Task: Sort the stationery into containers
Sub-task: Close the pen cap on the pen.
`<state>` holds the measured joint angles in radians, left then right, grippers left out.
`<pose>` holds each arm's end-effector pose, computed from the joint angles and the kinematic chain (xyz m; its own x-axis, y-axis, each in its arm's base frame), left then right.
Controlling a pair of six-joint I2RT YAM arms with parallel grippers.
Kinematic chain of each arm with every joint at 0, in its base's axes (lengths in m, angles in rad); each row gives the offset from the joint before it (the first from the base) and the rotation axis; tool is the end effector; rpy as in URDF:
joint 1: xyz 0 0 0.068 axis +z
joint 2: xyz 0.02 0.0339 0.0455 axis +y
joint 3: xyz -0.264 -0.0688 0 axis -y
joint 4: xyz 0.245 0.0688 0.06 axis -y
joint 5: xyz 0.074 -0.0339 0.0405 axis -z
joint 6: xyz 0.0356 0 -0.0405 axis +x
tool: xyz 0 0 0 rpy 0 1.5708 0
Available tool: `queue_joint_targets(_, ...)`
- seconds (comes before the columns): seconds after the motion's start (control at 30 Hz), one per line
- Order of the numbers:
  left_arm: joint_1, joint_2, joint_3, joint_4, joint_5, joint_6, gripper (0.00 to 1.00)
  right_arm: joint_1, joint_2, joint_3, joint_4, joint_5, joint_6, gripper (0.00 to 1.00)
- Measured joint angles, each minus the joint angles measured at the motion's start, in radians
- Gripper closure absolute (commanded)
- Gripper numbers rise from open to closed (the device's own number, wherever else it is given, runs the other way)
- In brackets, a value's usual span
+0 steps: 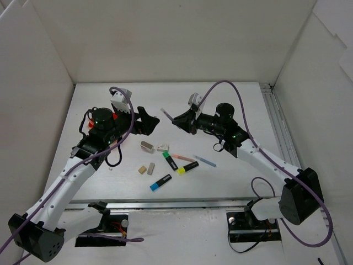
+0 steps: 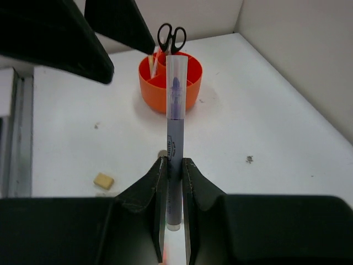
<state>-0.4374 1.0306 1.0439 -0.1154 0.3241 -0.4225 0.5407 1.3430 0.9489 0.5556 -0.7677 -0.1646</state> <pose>0.2086 -0.1101 0.3922 -0.3665 -0.2577 -0.8940 0.5901 0.6785 -0.4375 0.2513 0.1797 0.3480 0.2930 0.0384 -0.9553 -0.9225 0.2740 -0.2719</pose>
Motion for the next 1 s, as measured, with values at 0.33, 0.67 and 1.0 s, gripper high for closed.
queue_joint_targets(0.33,0.0,0.014,-0.027,0.176,-0.015,-0.069,0.01,0.057,0.059,0.055,0.087,0.212,0.338,1.0)
queue_joint_targets(0.67,0.0,0.091,-0.038,0.301,0.002,-0.121,0.05,0.147,0.064,0.021,0.143,0.373,0.382,1.0)
queue_joint_targets(1.0,0.0,0.209,-0.027,0.352,0.003,-0.162,0.22,0.188,0.063,-0.024,0.16,0.446,0.375,1.0)
